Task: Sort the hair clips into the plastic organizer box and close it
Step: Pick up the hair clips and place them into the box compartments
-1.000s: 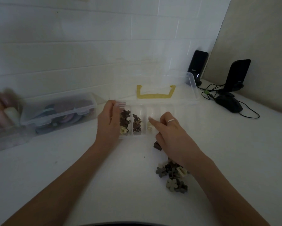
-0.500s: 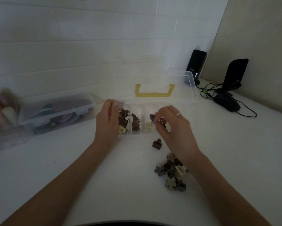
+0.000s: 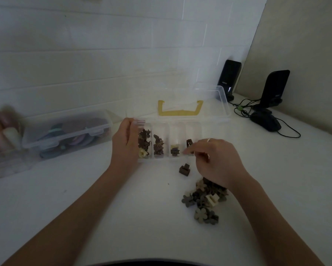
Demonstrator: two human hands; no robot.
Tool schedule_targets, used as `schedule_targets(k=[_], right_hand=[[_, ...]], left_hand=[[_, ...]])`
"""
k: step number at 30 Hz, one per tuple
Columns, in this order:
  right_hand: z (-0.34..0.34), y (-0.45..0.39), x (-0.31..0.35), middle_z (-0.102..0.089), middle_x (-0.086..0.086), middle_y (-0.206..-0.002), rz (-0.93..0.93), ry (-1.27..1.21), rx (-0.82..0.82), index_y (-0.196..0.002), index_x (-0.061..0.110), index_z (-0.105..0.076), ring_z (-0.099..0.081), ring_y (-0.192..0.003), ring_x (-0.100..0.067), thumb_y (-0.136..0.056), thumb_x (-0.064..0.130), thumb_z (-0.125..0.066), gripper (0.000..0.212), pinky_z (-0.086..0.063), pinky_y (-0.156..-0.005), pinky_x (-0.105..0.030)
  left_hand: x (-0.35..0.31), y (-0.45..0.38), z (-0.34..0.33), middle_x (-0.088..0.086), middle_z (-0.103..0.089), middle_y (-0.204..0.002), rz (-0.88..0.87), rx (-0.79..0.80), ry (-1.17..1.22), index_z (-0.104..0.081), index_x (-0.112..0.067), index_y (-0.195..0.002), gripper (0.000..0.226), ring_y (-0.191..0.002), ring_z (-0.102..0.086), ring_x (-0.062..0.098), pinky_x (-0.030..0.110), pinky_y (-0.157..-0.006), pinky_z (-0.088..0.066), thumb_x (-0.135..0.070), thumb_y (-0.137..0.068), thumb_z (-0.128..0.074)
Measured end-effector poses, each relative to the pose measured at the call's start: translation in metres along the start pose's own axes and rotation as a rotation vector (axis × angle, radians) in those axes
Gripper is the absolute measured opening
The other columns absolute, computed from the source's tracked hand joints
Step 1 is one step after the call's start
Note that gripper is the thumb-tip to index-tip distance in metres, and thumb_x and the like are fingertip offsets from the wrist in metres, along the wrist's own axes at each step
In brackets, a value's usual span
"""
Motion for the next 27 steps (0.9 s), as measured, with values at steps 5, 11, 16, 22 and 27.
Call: schedule_targets(k=[5, 11, 16, 22, 27], right_hand=[[-0.017, -0.004, 0.008, -0.042, 0.010, -0.054, -0.094, 0.167, 0.263, -0.144, 0.036, -0.028, -0.038, -0.046, -0.006, -0.083, 0.014, -0.041, 0.065, -0.037, -0.047, -0.023], [-0.025, -0.007, 0.014, -0.046, 0.003, -0.074, -0.143, 0.233, 0.345, -0.141, 0.023, -0.029, -0.049, -0.072, -0.022, -0.087, 0.017, -0.042, 0.055, -0.038, -0.061, -0.029], [-0.015, -0.003, 0.006, -0.046, 0.007, -0.064, -0.150, 0.141, 0.273, -0.130, 0.028, -0.049, -0.047, -0.063, -0.018, -0.085, 0.014, -0.043, 0.048, -0.032, -0.051, -0.025], [-0.011, -0.001, 0.005, -0.071, -0.004, -0.086, -0.113, 0.101, 0.187, -0.121, 0.028, -0.061, -0.052, -0.060, -0.018, -0.086, 0.012, -0.044, 0.042, -0.040, -0.061, -0.025], [-0.010, -0.001, 0.004, -0.072, -0.003, -0.085, -0.084, 0.100, 0.166, -0.113, 0.023, -0.068, -0.050, -0.058, -0.015, -0.086, 0.009, -0.044, 0.039, -0.047, -0.061, -0.026]], left_hand=[[-0.001, 0.002, 0.000, -0.012, -0.049, -0.068, -0.017, 0.001, -0.012, -0.050, -0.009, -0.088, 0.021, -0.059, -0.049, -0.007, 0.007, -0.055, -0.035, -0.013, -0.102, -0.035], [-0.002, 0.007, -0.001, -0.002, -0.058, -0.074, -0.076, 0.042, -0.031, -0.054, -0.013, -0.097, 0.023, -0.063, -0.051, 0.011, 0.015, -0.060, -0.038, -0.014, -0.101, -0.031], [0.001, 0.004, -0.002, -0.002, -0.055, -0.072, -0.030, 0.024, -0.035, -0.050, -0.006, -0.088, 0.022, -0.062, -0.051, -0.006, 0.007, -0.056, -0.036, -0.012, -0.102, -0.033], [-0.002, 0.004, -0.003, -0.011, -0.057, -0.075, -0.050, 0.022, -0.029, -0.049, -0.008, -0.087, 0.022, -0.064, -0.052, -0.008, 0.006, -0.059, -0.037, -0.011, -0.102, -0.034], [-0.004, 0.004, -0.002, -0.007, -0.053, -0.070, -0.063, 0.019, -0.027, -0.051, -0.008, -0.088, 0.022, -0.062, -0.050, -0.007, 0.007, -0.057, -0.036, -0.009, -0.101, -0.034]])
Point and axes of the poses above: each hand's wrist, its own y-axis away from the middle knuckle, its own z-axis out of the back of the hand, x = y × z, the point moved 3 cm from there along -y, towards the middle knuckle
